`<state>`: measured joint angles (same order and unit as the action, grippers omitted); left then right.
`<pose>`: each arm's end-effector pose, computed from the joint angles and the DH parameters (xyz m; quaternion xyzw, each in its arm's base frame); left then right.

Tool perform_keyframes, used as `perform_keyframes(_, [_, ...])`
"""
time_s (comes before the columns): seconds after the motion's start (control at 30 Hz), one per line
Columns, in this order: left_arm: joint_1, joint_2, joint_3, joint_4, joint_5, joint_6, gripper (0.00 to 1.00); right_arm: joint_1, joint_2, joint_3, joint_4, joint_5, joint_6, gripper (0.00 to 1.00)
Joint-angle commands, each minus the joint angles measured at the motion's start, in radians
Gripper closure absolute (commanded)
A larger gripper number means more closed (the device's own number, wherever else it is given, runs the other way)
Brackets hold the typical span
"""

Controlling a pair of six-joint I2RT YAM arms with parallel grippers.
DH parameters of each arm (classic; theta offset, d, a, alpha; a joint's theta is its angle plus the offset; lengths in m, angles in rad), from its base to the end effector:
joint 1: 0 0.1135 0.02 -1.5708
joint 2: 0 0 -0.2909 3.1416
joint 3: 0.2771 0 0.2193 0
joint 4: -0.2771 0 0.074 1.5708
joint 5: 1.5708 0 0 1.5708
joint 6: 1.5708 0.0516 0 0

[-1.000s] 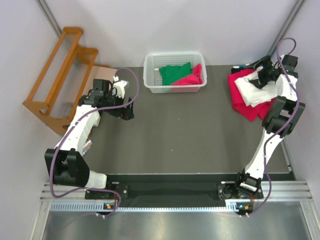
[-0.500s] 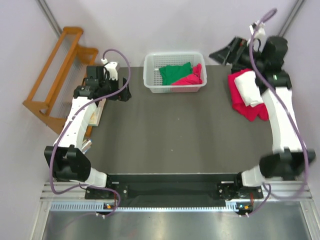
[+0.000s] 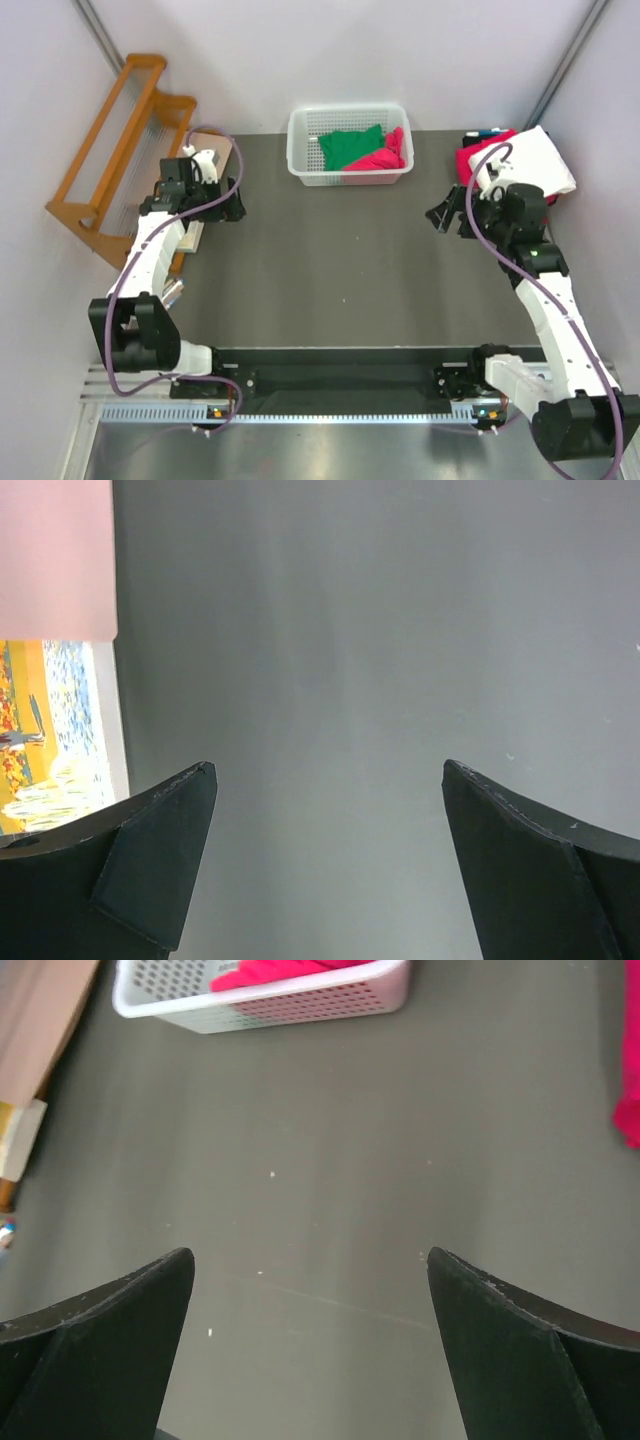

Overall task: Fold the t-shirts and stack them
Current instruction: Reset both grippers

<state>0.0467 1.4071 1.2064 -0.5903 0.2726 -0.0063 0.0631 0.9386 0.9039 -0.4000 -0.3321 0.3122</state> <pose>0.2786 -0.0009 0.3293 0.0274 0.9174 -0.1181 0.3790 0.1709 0.0277 0.3491 0.0151 0.8360 0.2359 0.4953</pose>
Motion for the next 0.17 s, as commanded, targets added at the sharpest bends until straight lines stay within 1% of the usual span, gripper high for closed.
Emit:
perform_keyframes(0.0, [0.028, 0.024, -0.080, 0.171, 0.043, -0.006, 0.01, 0.006, -0.023, 0.038, 0.078, 0.079, -0.032, 0.00])
perform_keyframes(0.07, [0.027, 0.042, -0.114, 0.234, 0.022, -0.009, 0.01, 0.006, -0.008, 0.049, 0.085, 0.108, -0.031, 0.00])
perform_keyframes(0.13, [0.028, 0.076, -0.125, 0.263, -0.001, -0.024, 0.01, 0.004, -0.004, 0.044, 0.107, 0.186, -0.035, 0.00])
